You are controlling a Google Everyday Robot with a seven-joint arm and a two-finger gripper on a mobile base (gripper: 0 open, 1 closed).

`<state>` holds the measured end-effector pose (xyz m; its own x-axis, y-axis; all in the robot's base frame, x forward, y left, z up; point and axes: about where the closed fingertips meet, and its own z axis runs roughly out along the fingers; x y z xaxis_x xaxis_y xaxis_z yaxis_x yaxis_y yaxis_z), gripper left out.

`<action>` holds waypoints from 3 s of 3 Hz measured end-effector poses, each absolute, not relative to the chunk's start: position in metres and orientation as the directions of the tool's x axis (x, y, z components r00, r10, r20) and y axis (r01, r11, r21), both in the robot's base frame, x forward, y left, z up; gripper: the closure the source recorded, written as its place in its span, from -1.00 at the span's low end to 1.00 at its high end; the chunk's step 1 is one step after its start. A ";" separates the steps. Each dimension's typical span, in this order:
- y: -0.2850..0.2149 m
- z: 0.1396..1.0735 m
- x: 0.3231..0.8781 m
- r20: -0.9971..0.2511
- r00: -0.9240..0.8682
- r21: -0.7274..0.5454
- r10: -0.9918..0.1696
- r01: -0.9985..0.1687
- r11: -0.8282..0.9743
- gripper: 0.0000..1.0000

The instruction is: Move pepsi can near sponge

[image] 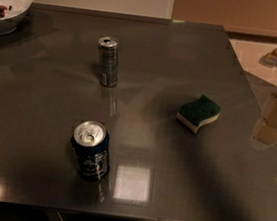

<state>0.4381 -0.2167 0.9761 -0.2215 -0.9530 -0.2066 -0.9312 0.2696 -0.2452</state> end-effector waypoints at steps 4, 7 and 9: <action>-0.115 0.977 0.448 -0.453 -0.033 -0.205 -0.891 -0.969 0.140 -1.00; 0.001 0.934 0.405 -0.567 0.191 -0.134 -0.801 -0.981 -0.140 -1.00; 0.047 0.913 0.386 -0.608 0.260 -0.117 -0.750 -0.964 -0.239 -1.00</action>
Offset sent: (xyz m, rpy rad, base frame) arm 0.0124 0.0571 0.0046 0.1801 0.0025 0.1143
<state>0.3862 0.0472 0.9129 0.2597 -0.7501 -0.6082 -0.9639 -0.2391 -0.1167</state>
